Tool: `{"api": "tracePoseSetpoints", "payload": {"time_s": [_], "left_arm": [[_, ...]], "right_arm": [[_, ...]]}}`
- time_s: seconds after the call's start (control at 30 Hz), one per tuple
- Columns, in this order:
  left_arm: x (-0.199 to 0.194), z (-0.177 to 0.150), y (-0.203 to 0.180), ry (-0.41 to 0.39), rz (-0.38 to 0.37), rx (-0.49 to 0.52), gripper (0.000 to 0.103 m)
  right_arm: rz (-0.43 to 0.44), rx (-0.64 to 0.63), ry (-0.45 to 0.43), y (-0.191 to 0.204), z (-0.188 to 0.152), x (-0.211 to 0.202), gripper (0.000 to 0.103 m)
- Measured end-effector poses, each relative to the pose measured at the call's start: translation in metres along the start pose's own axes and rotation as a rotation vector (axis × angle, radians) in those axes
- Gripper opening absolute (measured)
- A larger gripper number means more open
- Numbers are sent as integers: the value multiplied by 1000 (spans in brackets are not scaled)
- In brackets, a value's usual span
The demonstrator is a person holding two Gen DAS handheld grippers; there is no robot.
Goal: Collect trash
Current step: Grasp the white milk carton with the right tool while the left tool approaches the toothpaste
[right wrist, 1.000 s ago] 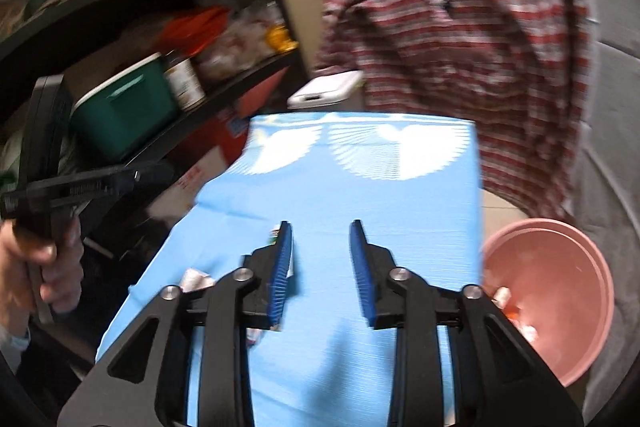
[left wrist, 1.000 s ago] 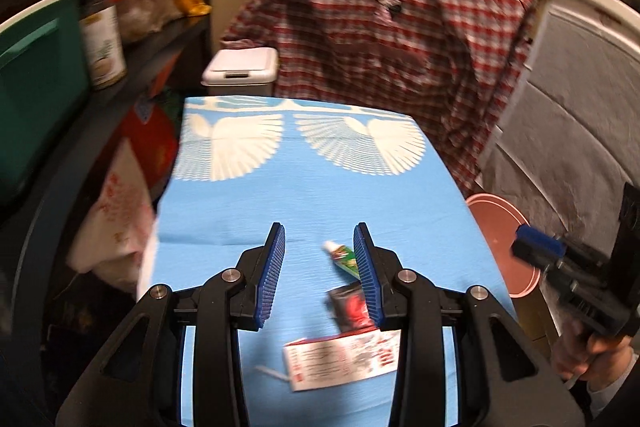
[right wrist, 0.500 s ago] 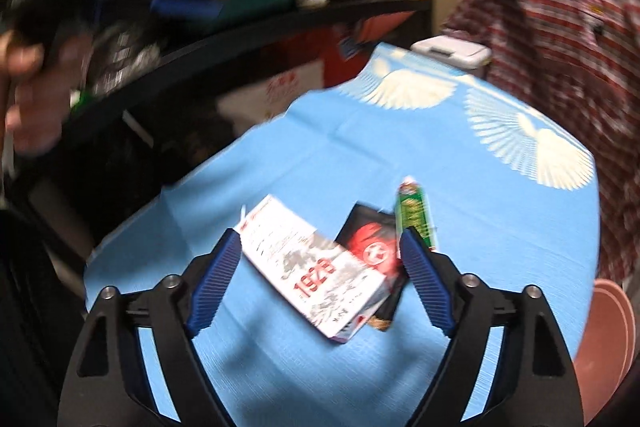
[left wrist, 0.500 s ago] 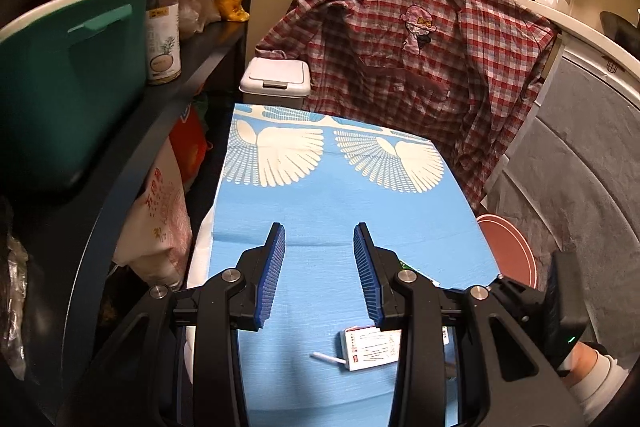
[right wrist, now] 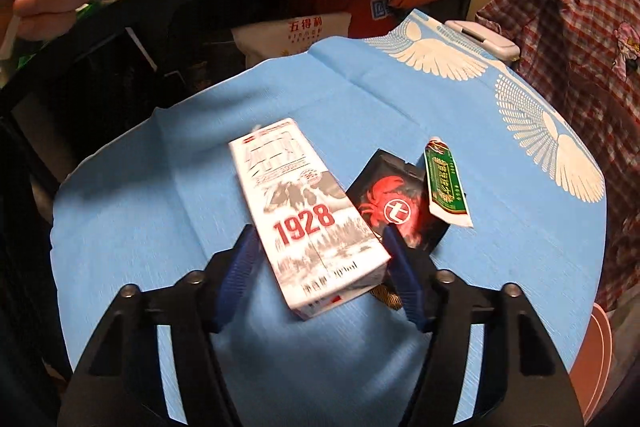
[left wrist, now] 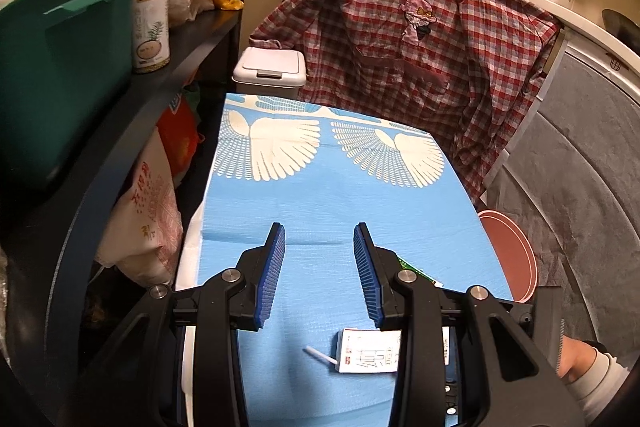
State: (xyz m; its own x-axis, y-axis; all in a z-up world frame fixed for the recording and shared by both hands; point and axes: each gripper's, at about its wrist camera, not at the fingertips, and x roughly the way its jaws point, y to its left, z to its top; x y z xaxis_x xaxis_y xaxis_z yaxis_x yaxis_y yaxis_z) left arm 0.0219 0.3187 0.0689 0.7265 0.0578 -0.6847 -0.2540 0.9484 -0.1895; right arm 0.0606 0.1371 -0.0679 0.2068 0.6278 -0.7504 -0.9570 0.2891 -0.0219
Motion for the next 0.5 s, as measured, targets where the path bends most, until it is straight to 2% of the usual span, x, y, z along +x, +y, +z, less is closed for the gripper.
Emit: {"api": "tracePoseSetpoints", "payload": {"time_s": [0.13,0.3,0.4,0.5], "left_arm": [[10,1,-11,14,-16,9,36],[23,0,-25,36,-33,21,36],[35,-1,-32,59,-47,23,36],[49,-4,-41,91,-65,16,36]], "right_arm": [[12,55,-65,-14,-4,-24,56],[-38,147,-131,-41,-13,-54,55],[-69,172,-131,-53,-20,-63,55],[-64,177,-69,-63,-32,-62,55]]}}
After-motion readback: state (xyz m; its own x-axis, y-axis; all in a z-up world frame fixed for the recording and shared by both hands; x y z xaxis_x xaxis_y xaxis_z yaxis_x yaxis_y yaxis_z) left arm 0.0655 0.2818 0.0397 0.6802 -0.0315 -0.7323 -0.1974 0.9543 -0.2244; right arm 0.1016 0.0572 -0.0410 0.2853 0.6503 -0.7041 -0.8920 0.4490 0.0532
